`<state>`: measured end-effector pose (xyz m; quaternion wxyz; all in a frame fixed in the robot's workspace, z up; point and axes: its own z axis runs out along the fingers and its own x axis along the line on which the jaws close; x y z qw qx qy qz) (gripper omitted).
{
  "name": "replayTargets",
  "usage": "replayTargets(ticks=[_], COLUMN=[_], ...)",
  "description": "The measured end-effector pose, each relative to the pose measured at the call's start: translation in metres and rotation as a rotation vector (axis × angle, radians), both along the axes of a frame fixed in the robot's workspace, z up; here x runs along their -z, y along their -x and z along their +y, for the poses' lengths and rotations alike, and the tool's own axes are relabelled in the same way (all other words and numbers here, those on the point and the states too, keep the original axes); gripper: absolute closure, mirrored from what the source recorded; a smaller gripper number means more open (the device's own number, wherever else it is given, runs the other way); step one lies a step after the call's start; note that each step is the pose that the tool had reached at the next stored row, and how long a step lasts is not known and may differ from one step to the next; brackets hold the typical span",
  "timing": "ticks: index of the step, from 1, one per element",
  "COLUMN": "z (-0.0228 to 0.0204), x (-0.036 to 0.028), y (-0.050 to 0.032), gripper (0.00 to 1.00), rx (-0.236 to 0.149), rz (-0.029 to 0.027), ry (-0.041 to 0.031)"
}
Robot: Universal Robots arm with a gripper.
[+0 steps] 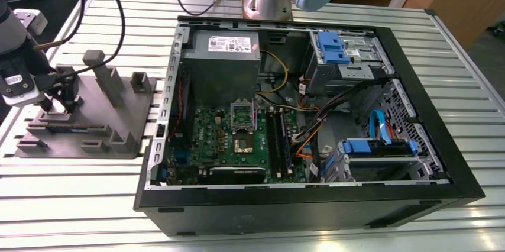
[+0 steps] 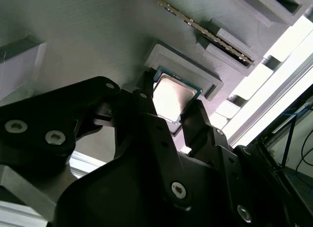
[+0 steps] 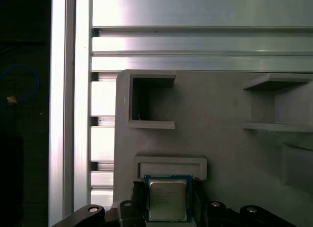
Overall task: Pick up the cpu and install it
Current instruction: 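Pick up the cpu and move it towards the insertion slot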
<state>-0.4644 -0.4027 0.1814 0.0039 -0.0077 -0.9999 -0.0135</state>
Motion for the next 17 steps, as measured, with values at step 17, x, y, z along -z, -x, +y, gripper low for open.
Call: replayTargets(ticks=[17], z=[0.0000], x=[-0.0080], y=[-0.0002], gripper=[0.53], rx=[0.000], rz=[-0.0003], ry=[-0.0001])
